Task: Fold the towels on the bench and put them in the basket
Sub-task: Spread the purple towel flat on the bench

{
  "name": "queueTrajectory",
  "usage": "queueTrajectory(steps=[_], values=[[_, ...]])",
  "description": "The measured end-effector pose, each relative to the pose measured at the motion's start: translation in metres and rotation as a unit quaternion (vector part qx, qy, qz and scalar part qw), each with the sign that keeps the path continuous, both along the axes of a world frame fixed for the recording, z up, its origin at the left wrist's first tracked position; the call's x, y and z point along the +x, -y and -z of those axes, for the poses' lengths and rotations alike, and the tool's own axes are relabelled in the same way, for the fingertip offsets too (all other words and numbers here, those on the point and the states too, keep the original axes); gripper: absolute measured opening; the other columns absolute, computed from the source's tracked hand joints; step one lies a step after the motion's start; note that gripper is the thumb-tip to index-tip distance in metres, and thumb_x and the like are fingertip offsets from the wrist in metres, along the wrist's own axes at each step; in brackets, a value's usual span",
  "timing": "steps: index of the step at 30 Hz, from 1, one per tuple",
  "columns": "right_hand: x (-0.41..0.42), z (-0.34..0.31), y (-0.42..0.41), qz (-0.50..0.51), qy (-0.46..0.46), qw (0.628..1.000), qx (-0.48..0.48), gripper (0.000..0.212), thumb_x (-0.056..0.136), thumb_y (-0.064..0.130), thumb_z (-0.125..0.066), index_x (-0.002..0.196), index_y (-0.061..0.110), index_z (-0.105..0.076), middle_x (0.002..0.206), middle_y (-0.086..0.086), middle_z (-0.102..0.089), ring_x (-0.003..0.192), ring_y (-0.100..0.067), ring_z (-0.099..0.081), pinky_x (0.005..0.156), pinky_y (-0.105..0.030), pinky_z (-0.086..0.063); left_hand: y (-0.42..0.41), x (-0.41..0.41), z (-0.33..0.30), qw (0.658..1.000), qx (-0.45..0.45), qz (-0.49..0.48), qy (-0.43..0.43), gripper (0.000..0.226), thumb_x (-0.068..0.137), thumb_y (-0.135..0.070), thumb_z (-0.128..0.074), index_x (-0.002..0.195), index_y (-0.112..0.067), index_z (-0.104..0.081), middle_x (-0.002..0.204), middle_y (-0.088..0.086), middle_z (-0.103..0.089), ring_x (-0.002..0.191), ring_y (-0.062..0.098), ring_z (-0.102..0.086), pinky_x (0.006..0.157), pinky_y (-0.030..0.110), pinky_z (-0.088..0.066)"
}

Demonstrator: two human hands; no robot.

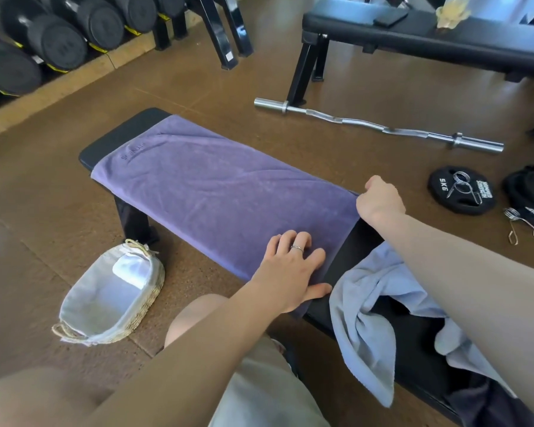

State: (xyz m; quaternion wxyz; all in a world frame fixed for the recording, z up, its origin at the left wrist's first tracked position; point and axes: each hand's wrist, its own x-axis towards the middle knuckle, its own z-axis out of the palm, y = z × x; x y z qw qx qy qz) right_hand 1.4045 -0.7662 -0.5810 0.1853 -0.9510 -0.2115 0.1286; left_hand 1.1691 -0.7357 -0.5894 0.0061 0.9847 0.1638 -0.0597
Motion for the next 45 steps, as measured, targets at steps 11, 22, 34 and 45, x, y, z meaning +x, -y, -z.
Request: queueTrajectory(steps=[11, 22, 34, 45], values=[[-0.005, 0.009, -0.003, -0.108, 0.037, 0.988, -0.106, 0.059, 0.107, 0.043, -0.015, 0.130, 0.009, -0.058, 0.130, -0.021, -0.061, 0.118, -0.041, -0.057, 0.102, -0.048, -0.040, 0.000, -0.003, 0.000, 1.000, -0.017, -0.009, -0.005, 0.054, 0.100, -0.065, -0.032, 0.137, -0.027, -0.039, 0.151, 0.004, -0.028, 0.141, 0.032, -0.024, 0.120, 0.049, -0.018], [-0.045, 0.018, -0.045, -0.296, 0.224, 0.926, -0.075, 0.055, 0.106, 0.045, -0.026, 0.153, 0.017, -0.031, 0.143, -0.017, -0.050, 0.129, -0.036, -0.050, 0.110, -0.048, -0.036, -0.086, -0.022, -0.009, 0.991, -0.027, -0.128, 0.024, 0.064, 0.100, -0.059, -0.039, 0.153, -0.025, -0.028, 0.158, 0.009, -0.024, 0.141, 0.034, -0.029, 0.114, 0.045, -0.027], [-0.110, 0.019, -0.181, -0.423, 0.177, 0.889, -0.003, 0.054, 0.107, 0.041, -0.029, 0.157, 0.021, -0.031, 0.159, -0.015, -0.034, 0.146, -0.031, -0.031, 0.118, -0.046, -0.026, -0.233, -0.050, -0.007, 0.970, -0.013, -0.241, -0.004, 0.065, 0.100, -0.064, -0.025, 0.158, -0.039, -0.012, 0.167, 0.005, -0.010, 0.151, 0.032, -0.012, 0.121, 0.051, -0.015], [-0.122, 0.038, -0.332, -0.474, 0.203, 0.857, 0.022, 0.051, 0.106, 0.041, -0.028, 0.151, 0.019, -0.041, 0.155, -0.011, -0.040, 0.142, -0.033, -0.035, 0.115, -0.047, -0.029, -0.379, -0.096, 0.013, 0.927, -0.038, -0.374, -0.008, 0.063, 0.094, -0.075, -0.018, 0.153, -0.055, -0.011, 0.169, -0.006, 0.001, 0.155, 0.025, 0.003, 0.122, 0.058, -0.003]])
